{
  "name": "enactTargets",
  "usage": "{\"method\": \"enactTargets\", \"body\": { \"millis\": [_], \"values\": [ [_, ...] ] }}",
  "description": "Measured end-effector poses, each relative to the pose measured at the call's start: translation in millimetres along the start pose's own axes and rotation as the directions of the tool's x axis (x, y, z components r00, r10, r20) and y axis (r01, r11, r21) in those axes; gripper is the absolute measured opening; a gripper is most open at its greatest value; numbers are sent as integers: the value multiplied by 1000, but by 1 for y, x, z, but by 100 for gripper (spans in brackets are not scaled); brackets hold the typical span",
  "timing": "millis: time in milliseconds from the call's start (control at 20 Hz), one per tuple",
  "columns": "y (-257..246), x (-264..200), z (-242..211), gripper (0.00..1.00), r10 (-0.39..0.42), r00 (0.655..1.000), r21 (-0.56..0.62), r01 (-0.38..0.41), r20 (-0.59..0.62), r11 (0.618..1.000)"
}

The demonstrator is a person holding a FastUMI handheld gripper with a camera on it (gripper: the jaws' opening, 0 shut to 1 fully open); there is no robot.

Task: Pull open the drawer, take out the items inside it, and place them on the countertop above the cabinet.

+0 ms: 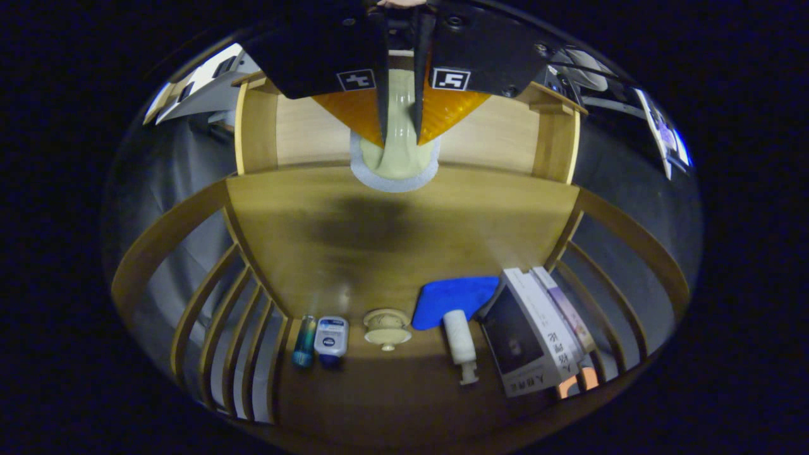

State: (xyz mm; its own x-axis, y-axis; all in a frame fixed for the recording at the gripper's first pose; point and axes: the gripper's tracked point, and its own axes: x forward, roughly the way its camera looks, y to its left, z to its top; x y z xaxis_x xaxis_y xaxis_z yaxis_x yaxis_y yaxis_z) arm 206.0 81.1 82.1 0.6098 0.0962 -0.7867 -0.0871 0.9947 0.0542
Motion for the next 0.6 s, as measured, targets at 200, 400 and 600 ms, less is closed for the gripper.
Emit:
{"method": "enactTargets", "body": {
  "millis": [200,400,600],
  "values": [
    [1,9,36,19,-9,1000,16,9,12,1000],
    [3,28,67,19,-29,999,12,29,16,1000],
    [4,56,83,19,-28,1000,26,28,-8,999]
  ]
}}
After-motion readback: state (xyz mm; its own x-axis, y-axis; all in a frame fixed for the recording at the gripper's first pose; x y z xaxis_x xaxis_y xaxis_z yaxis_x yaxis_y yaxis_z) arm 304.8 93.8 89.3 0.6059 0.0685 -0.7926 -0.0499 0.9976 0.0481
